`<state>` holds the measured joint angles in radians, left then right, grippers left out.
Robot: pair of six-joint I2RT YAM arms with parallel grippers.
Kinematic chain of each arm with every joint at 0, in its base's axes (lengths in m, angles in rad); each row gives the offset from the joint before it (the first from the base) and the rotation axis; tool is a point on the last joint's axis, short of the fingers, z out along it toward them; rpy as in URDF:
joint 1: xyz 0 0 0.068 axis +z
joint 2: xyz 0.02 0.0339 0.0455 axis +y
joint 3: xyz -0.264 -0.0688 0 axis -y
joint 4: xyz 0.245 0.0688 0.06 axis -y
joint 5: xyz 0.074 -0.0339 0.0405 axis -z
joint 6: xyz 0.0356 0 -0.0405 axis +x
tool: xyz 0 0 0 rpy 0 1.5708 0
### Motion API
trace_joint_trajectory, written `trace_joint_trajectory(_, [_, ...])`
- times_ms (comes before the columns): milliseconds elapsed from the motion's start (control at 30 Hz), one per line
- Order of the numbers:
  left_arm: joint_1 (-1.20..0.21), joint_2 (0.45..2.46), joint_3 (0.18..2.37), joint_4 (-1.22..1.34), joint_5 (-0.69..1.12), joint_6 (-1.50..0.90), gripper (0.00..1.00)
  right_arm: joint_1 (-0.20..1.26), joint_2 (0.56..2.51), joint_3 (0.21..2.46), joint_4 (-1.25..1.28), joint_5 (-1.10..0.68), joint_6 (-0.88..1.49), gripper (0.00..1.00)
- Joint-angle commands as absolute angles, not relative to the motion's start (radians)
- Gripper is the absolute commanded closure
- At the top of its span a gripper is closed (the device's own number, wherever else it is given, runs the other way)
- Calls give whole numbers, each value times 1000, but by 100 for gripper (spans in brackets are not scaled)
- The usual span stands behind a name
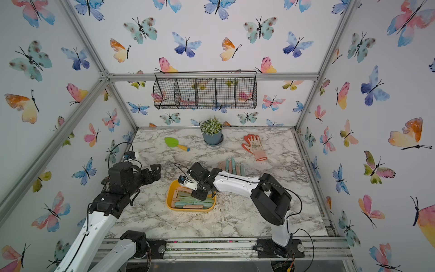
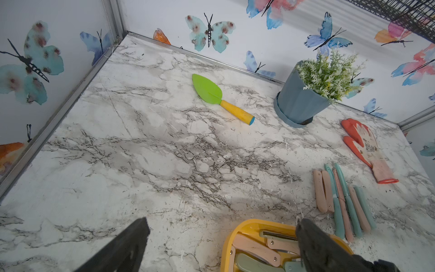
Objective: Take the fruit knife out of the storage box
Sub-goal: Pick up the fruit knife from the storage box.
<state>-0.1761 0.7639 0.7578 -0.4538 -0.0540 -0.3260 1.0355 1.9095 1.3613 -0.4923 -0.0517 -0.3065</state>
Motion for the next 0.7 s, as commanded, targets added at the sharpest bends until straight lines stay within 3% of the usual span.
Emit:
trace_joint_trajectory(0, [-170, 756, 773, -457, -54, -328, 2, 1042, 1933, 1398, -587, 15, -326, 45])
trace_joint_trajectory(667, [-170, 755, 773, -456, -51, -327, 2, 1042, 2061, 1498, -716, 124, -335, 49])
